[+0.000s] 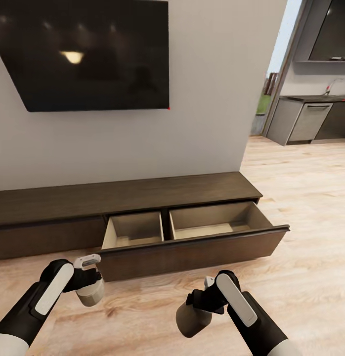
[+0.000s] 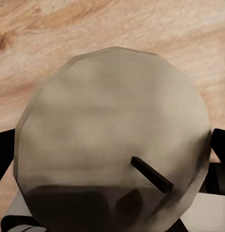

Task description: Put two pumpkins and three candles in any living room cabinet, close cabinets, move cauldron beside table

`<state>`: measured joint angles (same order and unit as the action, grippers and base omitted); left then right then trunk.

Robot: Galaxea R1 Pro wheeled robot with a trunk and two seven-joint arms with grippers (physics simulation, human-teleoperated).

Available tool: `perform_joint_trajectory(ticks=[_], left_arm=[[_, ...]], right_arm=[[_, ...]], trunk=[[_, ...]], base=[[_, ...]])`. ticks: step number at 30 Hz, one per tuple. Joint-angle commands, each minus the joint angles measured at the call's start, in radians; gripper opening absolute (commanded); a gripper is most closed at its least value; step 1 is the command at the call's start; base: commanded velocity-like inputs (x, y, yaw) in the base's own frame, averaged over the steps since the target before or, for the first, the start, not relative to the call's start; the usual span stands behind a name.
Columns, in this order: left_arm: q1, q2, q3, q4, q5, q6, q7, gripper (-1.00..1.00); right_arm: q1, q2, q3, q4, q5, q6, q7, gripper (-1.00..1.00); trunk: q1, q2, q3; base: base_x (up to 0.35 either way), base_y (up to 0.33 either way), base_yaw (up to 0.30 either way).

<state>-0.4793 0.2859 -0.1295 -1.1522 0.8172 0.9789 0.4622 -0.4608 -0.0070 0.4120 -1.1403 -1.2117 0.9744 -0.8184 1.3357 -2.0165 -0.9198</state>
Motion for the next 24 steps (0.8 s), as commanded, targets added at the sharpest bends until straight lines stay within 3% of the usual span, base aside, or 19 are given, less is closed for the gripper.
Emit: perform_joint_trajectory(ticks=[1, 11, 17, 24], left_arm=[[-0.001, 0.001, -0.002, -0.001, 0.008, 0.002, 0.01, -1.0], [-0.001, 0.001, -0.005, -0.003, 0.008, 0.001, 0.01, -1.0], [-0.001, 0.001, -0.038, -0.013, 0.008, 0.001, 0.01, -1.0], [-0.001, 0.001, -0.042, -0.018, 0.008, 0.001, 0.01, -1.0]], right_arm=[[-0.001, -0.001, 0.002, -0.001, -0.013, -0.002, -0.009, -1.0], [-0.001, -0.001, 0.003, -0.001, -0.013, -0.002, -0.009, -1.0], [-0.001, -0.001, 0.004, -0.001, -0.013, -0.002, -0.01, -1.0], [-0.001, -0.001, 0.004, -0.002, -0.012, -0.002, -0.01, -1.0]], trunk=[[0.0, 0.0, -0.002], [0.0, 0.0, -0.011], [0.0, 0.0, -0.018], [0.0, 0.0, -0.025]], base=[[0.0, -0.285, 0.094], [0.0, -0.285, 0.194], [0.0, -0.285, 0.176], [0.0, -0.285, 0.058]])
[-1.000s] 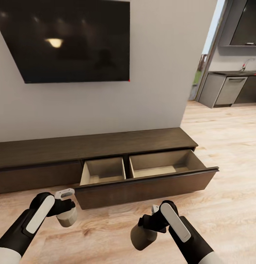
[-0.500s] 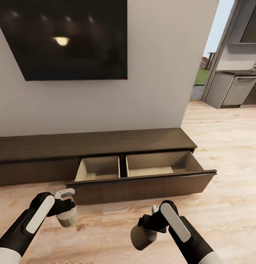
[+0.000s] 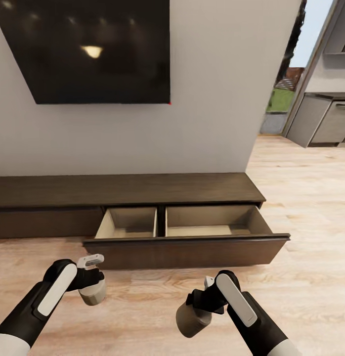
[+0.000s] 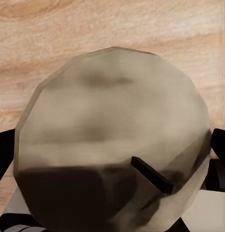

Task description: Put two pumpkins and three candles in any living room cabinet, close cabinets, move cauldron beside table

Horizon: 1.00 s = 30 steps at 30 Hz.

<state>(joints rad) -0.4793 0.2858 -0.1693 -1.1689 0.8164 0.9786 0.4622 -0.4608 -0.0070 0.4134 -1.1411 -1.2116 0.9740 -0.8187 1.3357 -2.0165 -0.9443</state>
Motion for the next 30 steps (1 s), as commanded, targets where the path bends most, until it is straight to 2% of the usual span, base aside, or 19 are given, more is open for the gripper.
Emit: perform_joint_trajectory(ticks=[1, 17, 20, 22, 25, 26, 28, 30], left_arm=[[-0.001, 0.001, -0.002, -0.001, 0.009, 0.002, 0.01, -1.0], [-0.001, 0.002, -0.004, -0.007, 0.009, 0.002, 0.01, -1.0], [0.002, 0.003, -0.004, -0.053, 0.009, 0.003, 0.01, -1.0], [0.008, 0.008, -0.003, -0.101, 0.011, 0.004, 0.01, -1.0], [0.011, 0.015, 0.001, -0.169, 0.016, 0.006, 0.01, -1.0], [0.013, 0.017, 0.004, -0.205, 0.017, 0.006, 0.01, -1.0], [0.019, 0.022, 0.007, -0.265, 0.016, 0.007, 0.01, -1.0], [0.032, 0.032, 0.008, -0.31, 0.018, 0.008, 0.01, -1.0]], right_arm=[[-0.001, -0.001, 0.002, -0.001, -0.013, -0.001, -0.01, -1.0], [-0.001, -0.001, 0.002, -0.006, -0.013, -0.004, -0.01, -1.0], [-0.001, -0.004, 0.003, -0.027, -0.013, -0.024, -0.011, -1.0], [-0.001, -0.006, 0.002, -0.097, -0.012, -0.029, -0.015, -1.0], [-0.001, -0.006, 0.001, -0.263, -0.012, -0.032, -0.112, -1.0], [-0.001, -0.006, 0.001, -0.313, -0.013, -0.032, -0.194, -1.0], [-0.001, -0.004, 0.003, -0.356, -0.015, -0.031, -0.329, -1.0], [-0.001, -0.002, 0.018, -0.373, -0.016, -0.027, -0.404, -1.0]], trunk=[[0.0, 0.0, -0.002], [0.0, 0.0, -0.011], [0.0, 0.0, -0.012], [0.0, 0.0, -0.012], [0.0, 0.0, -0.012], [0.0, 0.0, -0.012], [0.0, 0.0, -0.012], [0.0, 0.0, -0.012]], base=[[0.0, -0.285, 0.003], [0.0, -0.284, 0.0], [0.0, -0.251, 0.0], [0.0, -0.222, 0.0], [0.0, -0.173, 0.0], [0.0, -0.114, 0.0], [0.0, -0.058, 0.0], [0.0, -0.019, 0.0]])
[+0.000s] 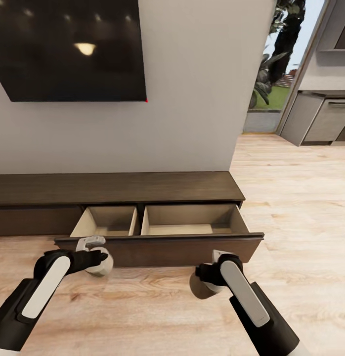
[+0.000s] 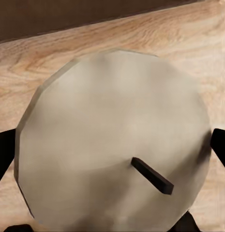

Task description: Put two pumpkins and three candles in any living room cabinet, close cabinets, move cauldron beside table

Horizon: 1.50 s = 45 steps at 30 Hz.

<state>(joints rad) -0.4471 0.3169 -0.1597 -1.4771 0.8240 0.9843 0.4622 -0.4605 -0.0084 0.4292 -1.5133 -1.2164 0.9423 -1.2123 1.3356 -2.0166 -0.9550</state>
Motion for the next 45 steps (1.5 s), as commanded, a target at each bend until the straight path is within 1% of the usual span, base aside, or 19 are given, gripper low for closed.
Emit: perform_joint_trajectory(ticks=[1, 7, 10, 15, 17, 19, 22, 23, 25, 33, 37, 40, 45], left_arm=[[0.002, 0.003, -0.002, -0.016, 0.011, 0.002, 0.01, -1.0], [0.008, 0.006, 0.001, -0.07, 0.016, 0.001, 0.008, -1.0], [0.008, 0.001, 0.0, -0.075, 0.024, 0.001, 0.006, -1.0], [0.008, -0.006, -0.003, -0.075, 0.028, 0.002, 0.006, -1.0], [0.008, -0.009, -0.007, -0.076, 0.03, 0.002, 0.006, -1.0], [0.008, -0.017, -0.01, -0.076, 0.03, 0.002, 0.006, -1.0], [0.008, -0.04, -0.014, -0.077, 0.03, 0.002, 0.006, -1.0], [0.008, -0.043, -0.015, -0.077, 0.03, 0.002, 0.006, -1.0], [0.008, -0.05, -0.032, -0.077, 0.03, 0.002, 0.006, -1.0], [0.008, -0.055, -0.043, -0.077, 0.03, 0.001, 0.006, -1.0], [0.008, -0.082, -0.041, -0.077, 0.03, 0.001, 0.006, -1.0], [0.007, -0.088, -0.04, -0.077, 0.03, 0.002, 0.006, -1.0], [0.007, -0.09, -0.034, -0.077, 0.03, 0.001, 0.006, -1.0]], right_arm=[[-0.001, -0.001, 0.01, -0.005, -0.011, 0.006, -0.025, -1.0], [-0.001, 0.001, 0.02, -0.035, -0.01, 0.008, -0.073, -1.0], [-0.001, 0.009, 0.025, -0.037, -0.01, 0.008, -0.082, -1.0], [-0.001, 0.014, 0.028, -0.038, -0.009, 0.008, -0.086, -1.0], [-0.001, 0.025, 0.028, -0.038, -0.009, 0.008, -0.086, -1.0], [-0.001, 0.033, 0.028, -0.038, -0.009, 0.005, -0.086, -1.0], [-0.001, 0.036, 0.028, -0.038, -0.009, 0.002, -0.087, -1.0], [-0.001, 0.036, 0.027, -0.038, -0.009, 0.002, -0.087, -1.0], [-0.001, 0.036, 0.027, -0.038, -0.009, 0.001, -0.086, -1.0], [-0.001, 0.035, 0.023, -0.036, -0.009, -0.001, -0.084, -1.0], [-0.001, 0.035, 0.019, -0.036, -0.009, -0.002, -0.084, -1.0], [-0.001, 0.035, 0.019, -0.036, -0.009, -0.002, -0.084, -1.0], [-0.001, 0.035, 0.019, -0.034, -0.009, -0.002, -0.081, -1.0]], trunk=[[0.0, 0.0, -0.001], [0.0, 0.0, -0.001], [0.0, 0.0, -0.001], [0.0, 0.0, -0.001], [0.0, 0.0, -0.001], [0.0, 0.0, -0.001], [0.0, 0.0, -0.001], [0.0, 0.0, -0.001], [0.0, 0.0, -0.001], [0.0, 0.0, -0.001], [0.0, 0.0, -0.001], [0.0, 0.0, -0.001], [-0.019, 0.035, 0.015]], base=[[0.0, -0.008, 0.0], [0.0, -0.002, 0.0], [0.0, 0.0, 0.0], [0.0, -0.042, 0.0], [0.0, -0.202, 0.0], [0.0, -0.245, 0.0], [0.029, -0.28, 0.0], [0.031, -0.297, 0.0], [0.012, -0.308, 0.0], [0.066, -0.291, 0.0], [0.112, -0.115, 0.0], [0.019, -0.019, 0.0], [0.003, -0.003, 0.0]])
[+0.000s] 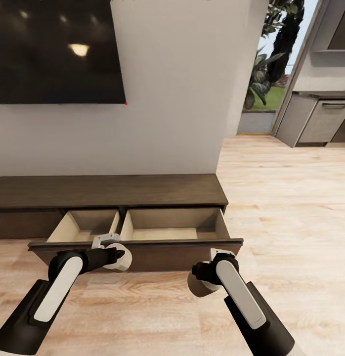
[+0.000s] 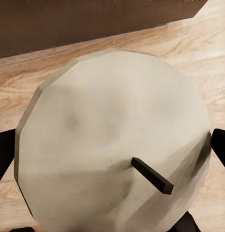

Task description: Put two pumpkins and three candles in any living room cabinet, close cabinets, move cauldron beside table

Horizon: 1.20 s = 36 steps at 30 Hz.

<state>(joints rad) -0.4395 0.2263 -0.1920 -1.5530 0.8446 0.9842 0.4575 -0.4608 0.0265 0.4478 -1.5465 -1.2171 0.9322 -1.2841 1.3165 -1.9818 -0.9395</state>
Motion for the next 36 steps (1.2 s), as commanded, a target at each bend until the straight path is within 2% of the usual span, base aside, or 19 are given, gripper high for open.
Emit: perform_joint_trajectory(ticks=[1, 36], left_arm=[[-0.001, 0.001, -0.001, -0.001, 0.01, 0.001, 0.01, -1.0], [0.0, -0.001, -0.008, 0.0, 0.01, 0.002, 0.01, -1.0]], right_arm=[[-0.001, 0.001, 0.0, 0.0, -0.009, 0.008, -0.008, -1.0], [-0.001, 0.003, 0.001, 0.018, -0.009, -0.002, 0.002, -1.0]], trunk=[[-0.004, 0.007, 0.002], [-0.138, 0.252, 0.112]], base=[[0.0, 0.0, 0.0], [0.0, 0.0, 0.0]])
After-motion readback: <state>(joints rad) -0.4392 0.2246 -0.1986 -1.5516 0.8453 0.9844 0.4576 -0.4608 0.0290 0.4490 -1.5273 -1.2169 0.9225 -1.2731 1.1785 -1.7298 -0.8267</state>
